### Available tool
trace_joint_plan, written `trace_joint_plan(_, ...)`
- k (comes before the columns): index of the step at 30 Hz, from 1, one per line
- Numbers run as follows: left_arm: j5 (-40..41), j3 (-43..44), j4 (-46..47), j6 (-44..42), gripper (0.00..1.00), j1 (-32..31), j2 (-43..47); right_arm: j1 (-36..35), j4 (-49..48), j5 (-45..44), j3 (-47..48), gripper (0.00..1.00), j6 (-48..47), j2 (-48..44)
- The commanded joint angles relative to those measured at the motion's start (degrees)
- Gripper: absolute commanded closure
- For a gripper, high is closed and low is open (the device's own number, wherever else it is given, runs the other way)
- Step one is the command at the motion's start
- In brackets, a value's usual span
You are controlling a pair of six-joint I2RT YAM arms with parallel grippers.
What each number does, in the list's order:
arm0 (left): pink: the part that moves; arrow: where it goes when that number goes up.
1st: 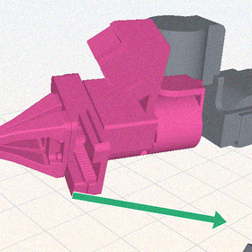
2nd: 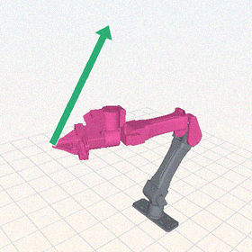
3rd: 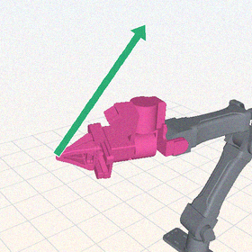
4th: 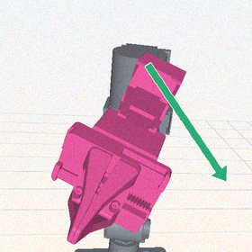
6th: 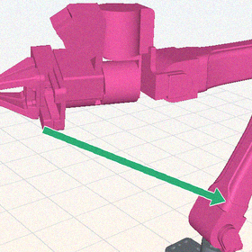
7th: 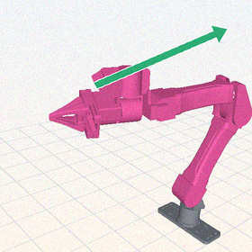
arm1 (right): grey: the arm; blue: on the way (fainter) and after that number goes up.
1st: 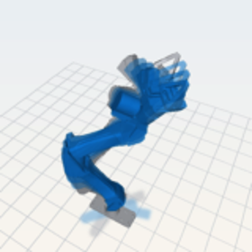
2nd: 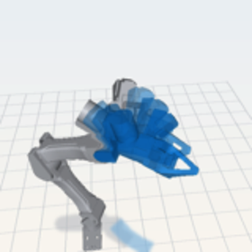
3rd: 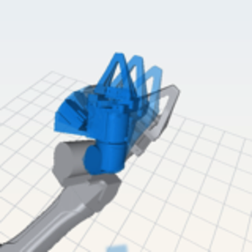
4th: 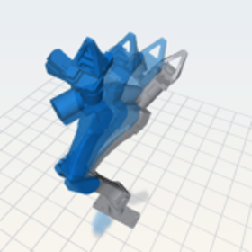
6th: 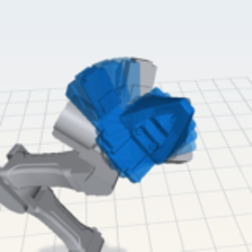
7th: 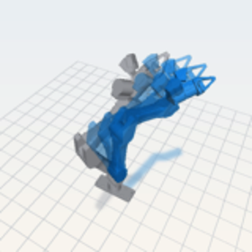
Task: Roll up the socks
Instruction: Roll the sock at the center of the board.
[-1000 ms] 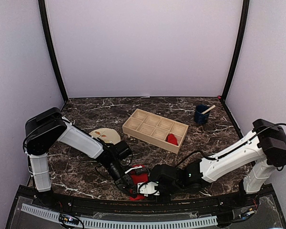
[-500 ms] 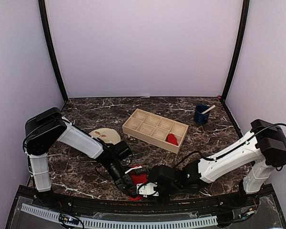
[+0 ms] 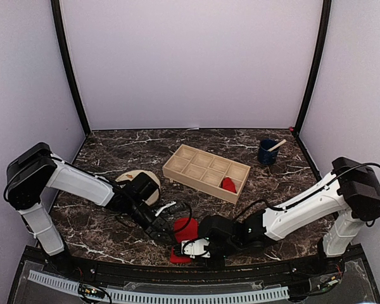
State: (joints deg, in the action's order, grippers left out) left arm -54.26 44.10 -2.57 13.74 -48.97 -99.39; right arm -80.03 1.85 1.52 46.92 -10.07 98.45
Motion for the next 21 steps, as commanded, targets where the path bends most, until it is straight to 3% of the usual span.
trace_joint_plan(1,1.3,-2.1,4.8,3.4,0.79,0.4,3.4,2.2,-0.1,4.1,0.5,1.00,2.7,2.1)
trace_joint_plan(10,7.8,-7.5,10.2,6.2,0.77,0.5,8.1,8.0,1.1,13.8,0.3,1.00,7.6,2.3)
trace_joint_plan(21,11.1,-10.1,16.8,6.6,0.63,0.5,8.7,15.1,2.6,28.9,0.5,1.00,11.4,4.1)
